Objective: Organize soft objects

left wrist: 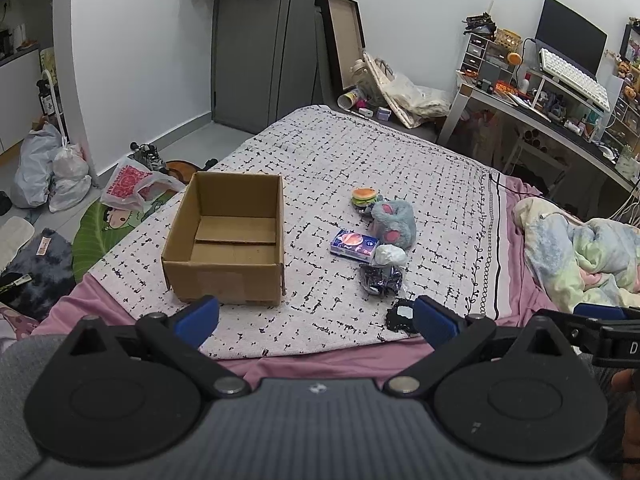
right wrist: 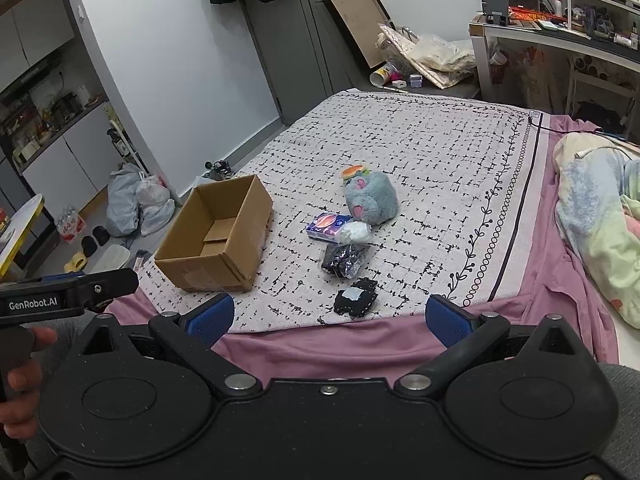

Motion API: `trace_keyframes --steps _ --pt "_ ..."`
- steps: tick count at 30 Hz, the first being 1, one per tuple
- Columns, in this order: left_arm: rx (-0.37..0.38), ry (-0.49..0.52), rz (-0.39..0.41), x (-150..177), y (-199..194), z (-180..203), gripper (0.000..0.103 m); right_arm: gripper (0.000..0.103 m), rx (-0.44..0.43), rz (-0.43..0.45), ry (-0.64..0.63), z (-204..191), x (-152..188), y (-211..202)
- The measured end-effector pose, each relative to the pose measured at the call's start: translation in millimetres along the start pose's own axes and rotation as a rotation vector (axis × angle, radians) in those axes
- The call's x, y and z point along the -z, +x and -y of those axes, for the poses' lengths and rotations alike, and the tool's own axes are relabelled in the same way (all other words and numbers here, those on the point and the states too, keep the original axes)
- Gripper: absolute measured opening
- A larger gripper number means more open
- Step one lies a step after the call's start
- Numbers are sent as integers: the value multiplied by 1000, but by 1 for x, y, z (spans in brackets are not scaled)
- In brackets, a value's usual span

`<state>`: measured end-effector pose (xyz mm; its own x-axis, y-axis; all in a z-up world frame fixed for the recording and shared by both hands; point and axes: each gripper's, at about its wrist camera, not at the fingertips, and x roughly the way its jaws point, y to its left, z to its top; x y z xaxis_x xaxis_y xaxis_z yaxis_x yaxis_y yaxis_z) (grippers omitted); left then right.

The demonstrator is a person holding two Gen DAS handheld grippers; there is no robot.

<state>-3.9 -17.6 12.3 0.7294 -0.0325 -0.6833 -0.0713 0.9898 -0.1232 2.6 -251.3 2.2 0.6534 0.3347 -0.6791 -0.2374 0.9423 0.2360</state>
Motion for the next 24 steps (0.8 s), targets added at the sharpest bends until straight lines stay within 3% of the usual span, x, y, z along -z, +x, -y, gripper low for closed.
trace_keyframes --steps 24 --pt "31 -14 -13 3 21 1 102 103 -7 -24 10 4 -4 25"
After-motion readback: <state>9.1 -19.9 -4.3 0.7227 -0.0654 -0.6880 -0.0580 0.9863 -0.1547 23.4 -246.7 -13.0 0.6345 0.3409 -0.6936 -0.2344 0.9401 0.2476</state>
